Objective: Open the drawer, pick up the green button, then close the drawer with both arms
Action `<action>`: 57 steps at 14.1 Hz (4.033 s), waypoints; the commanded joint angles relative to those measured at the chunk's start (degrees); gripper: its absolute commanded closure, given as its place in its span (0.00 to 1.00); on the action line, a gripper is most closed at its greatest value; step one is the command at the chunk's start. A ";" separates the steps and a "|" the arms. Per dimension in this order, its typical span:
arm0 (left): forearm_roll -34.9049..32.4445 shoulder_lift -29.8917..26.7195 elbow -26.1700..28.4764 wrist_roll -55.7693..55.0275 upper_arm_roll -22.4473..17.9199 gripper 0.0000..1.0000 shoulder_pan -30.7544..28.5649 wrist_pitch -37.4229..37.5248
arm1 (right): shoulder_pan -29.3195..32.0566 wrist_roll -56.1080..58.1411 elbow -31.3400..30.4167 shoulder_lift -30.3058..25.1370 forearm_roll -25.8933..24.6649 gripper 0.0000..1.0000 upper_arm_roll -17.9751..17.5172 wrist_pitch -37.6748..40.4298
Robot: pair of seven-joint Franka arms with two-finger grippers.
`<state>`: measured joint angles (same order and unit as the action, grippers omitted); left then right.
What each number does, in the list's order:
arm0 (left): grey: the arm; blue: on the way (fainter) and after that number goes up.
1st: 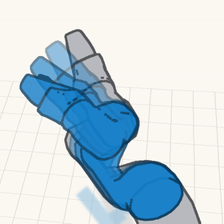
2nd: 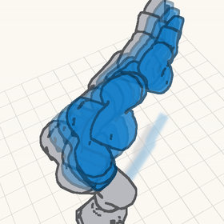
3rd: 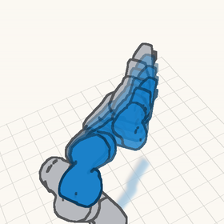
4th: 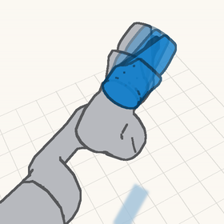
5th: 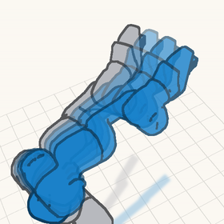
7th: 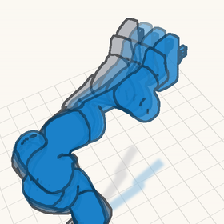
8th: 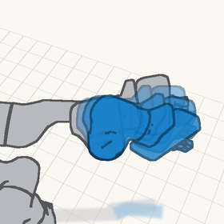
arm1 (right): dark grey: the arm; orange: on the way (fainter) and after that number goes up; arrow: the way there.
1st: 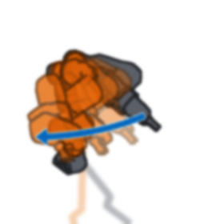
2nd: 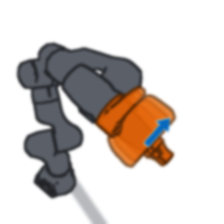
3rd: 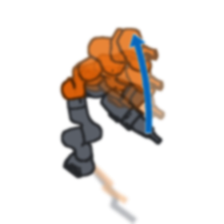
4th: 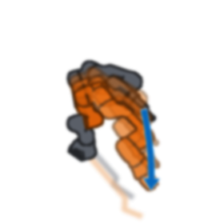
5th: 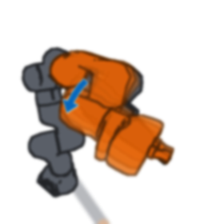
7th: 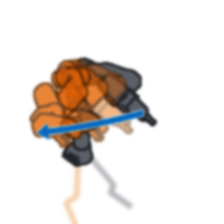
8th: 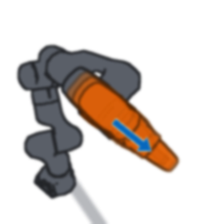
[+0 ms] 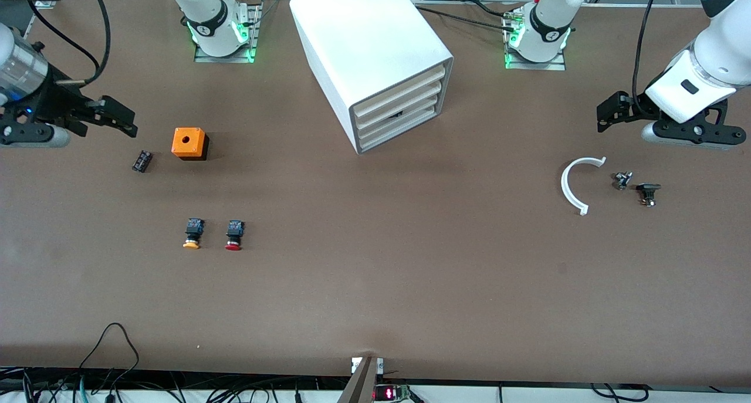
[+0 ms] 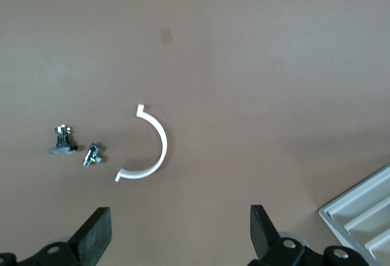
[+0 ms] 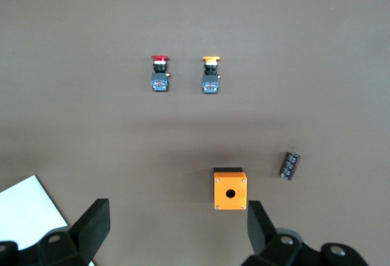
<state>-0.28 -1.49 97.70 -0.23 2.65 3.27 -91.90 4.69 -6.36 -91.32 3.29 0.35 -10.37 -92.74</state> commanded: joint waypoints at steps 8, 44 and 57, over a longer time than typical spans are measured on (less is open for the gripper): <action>19.06 6.75 -5.77 15.32 -0.01 0.00 -0.46 18.68 | -6.44 -10.15 6.59 13.40 -0.09 0.00 -0.17 -4.90; 75.78 39.28 28.42 72.12 11.68 0.55 4.02 -8.56 | -31.14 -74.31 32.09 33.54 0.00 0.00 -0.44 -9.82; 76.57 39.55 26.50 71.07 11.42 1.00 3.50 -9.09 | -36.41 -86.89 32.44 36.18 1.05 0.00 -0.35 -16.50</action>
<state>74.48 38.37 125.32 70.09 14.28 7.75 -100.74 -30.75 -91.45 -61.38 37.94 0.98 -10.73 -109.11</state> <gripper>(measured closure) 0.890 0.000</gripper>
